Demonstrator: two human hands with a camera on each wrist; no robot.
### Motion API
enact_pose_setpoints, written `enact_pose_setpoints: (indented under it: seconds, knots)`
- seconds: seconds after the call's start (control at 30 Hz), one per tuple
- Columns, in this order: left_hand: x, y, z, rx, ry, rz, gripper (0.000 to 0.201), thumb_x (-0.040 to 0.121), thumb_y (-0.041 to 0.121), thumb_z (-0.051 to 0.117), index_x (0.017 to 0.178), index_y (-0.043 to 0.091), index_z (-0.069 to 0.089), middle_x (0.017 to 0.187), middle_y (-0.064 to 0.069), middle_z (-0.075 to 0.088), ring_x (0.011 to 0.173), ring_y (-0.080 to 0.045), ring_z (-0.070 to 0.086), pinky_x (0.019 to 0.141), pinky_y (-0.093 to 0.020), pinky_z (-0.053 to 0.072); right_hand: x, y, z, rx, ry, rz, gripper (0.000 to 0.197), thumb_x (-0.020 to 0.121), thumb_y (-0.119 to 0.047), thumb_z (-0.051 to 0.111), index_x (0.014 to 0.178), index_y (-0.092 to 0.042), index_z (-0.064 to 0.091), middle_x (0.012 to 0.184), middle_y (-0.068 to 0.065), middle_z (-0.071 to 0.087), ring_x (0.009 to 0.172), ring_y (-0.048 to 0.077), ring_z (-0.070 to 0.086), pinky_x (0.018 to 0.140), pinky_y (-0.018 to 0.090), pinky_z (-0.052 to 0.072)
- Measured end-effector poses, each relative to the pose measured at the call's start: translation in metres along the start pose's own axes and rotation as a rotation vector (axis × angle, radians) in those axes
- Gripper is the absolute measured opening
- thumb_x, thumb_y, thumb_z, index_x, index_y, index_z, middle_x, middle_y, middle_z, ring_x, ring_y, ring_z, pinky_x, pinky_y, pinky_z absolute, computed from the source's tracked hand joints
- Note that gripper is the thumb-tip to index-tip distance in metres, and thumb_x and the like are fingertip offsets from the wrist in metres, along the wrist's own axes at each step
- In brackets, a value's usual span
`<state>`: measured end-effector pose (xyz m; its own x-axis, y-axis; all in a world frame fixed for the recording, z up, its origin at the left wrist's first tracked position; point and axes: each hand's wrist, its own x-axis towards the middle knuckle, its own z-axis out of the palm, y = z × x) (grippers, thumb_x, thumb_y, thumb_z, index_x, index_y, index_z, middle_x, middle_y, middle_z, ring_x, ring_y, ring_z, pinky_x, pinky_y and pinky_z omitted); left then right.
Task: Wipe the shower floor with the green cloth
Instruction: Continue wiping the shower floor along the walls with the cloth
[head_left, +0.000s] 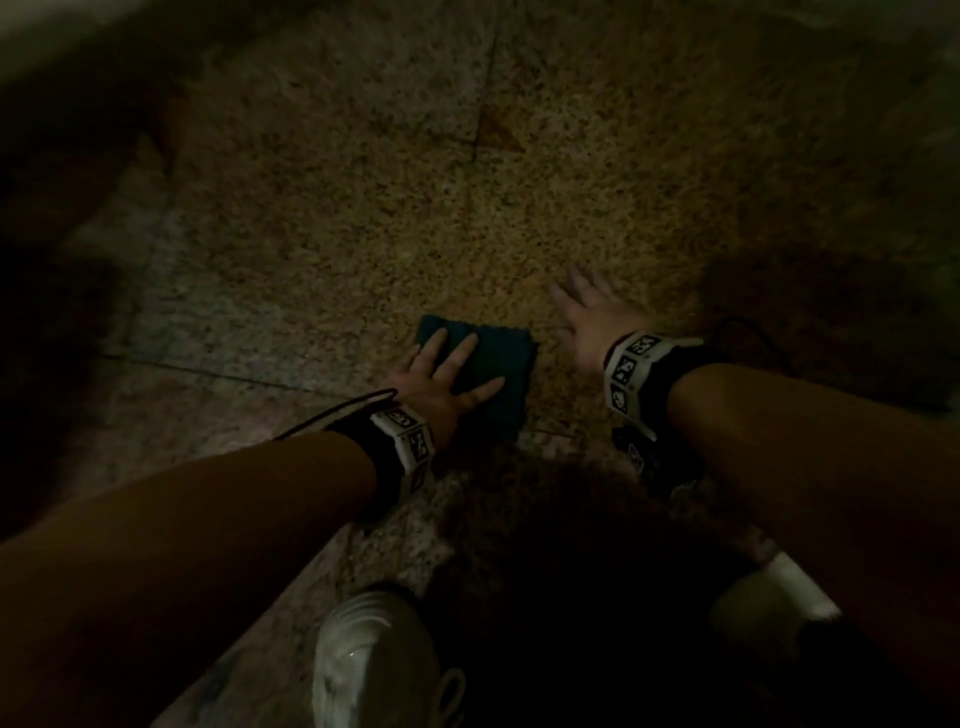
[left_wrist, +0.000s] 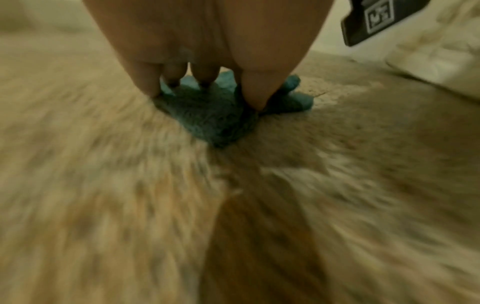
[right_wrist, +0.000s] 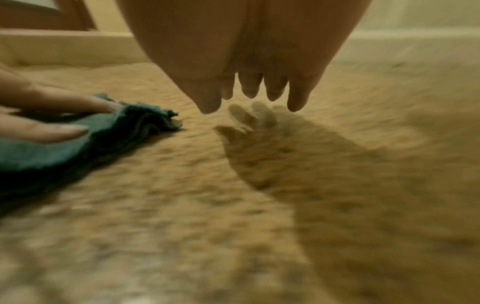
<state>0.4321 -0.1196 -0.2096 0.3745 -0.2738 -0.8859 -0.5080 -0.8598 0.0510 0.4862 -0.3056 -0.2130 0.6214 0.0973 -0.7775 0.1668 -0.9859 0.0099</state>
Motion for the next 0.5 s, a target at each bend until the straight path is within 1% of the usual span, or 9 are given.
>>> enact_pose_setpoints:
  seconds: [0.07,0.13,0.2,0.33,0.4,0.5]
  knots:
    - [-0.006,0.002,0.007,-0.002,-0.001,-0.027,0.087,0.095,0.029,0.052,0.142,0.05,-0.018,0.147,0.001,-0.04,0.139,-0.032,-0.03,0.115,-0.049,-0.001,0.004,-0.011,0.004,-0.001,-0.002,-0.054,0.058,0.104,-0.025,0.023,0.151,-0.025,-0.01,0.157,0.001,-0.022,0.145,0.025,-0.015,0.119,0.04,0.006]
    - [-0.004,0.002,0.009,-0.009,0.033,-0.031,0.082,0.095,0.036,0.049,0.142,0.051,-0.017,0.148,0.002,-0.039,0.139,-0.032,-0.029,0.115,-0.047,-0.002,0.009,-0.019,0.007,0.01,0.007,-0.046,0.061,0.103,-0.019,0.026,0.151,-0.026,-0.011,0.156,0.001,-0.024,0.145,0.027,-0.016,0.119,0.044,0.009]
    - [-0.001,-0.001,0.009,-0.029,0.046,-0.016,0.081,0.096,0.036,0.047,0.141,0.051,-0.018,0.148,0.003,-0.039,0.139,-0.031,-0.029,0.115,-0.048,0.0,0.012,-0.024,0.008,0.005,0.023,-0.027,0.063,0.102,-0.019,0.027,0.15,-0.026,-0.013,0.156,0.0,-0.025,0.144,0.028,-0.017,0.118,0.046,0.011]
    - [0.004,-0.008,0.005,-0.045,0.047,-0.014,0.083,0.096,0.034,0.049,0.139,0.055,-0.019,0.147,0.007,-0.041,0.139,-0.028,-0.03,0.115,-0.048,0.006,0.012,-0.017,0.006,-0.043,0.007,-0.042,0.067,0.102,-0.02,0.03,0.149,-0.027,-0.017,0.155,0.001,-0.026,0.145,0.026,-0.016,0.119,0.039,0.009]
    - [0.01,-0.01,-0.002,-0.053,0.069,-0.034,0.082,0.096,0.034,0.049,0.138,0.056,-0.018,0.147,0.007,-0.04,0.139,-0.028,-0.029,0.115,-0.048,0.006,0.013,-0.016,0.003,-0.027,-0.011,-0.039,0.07,0.101,-0.019,0.033,0.149,-0.028,-0.017,0.155,0.0,-0.027,0.145,0.024,-0.017,0.119,0.039,0.011]
    - [0.023,-0.019,-0.025,-0.104,0.098,-0.097,0.086,0.093,0.037,0.054,0.139,0.056,-0.016,0.149,0.007,-0.038,0.14,-0.029,-0.026,0.114,-0.05,0.006,0.011,-0.019,0.001,0.011,-0.028,-0.025,0.073,0.098,-0.015,0.036,0.15,-0.027,-0.014,0.155,-0.003,-0.027,0.144,0.023,-0.018,0.119,0.04,0.014]
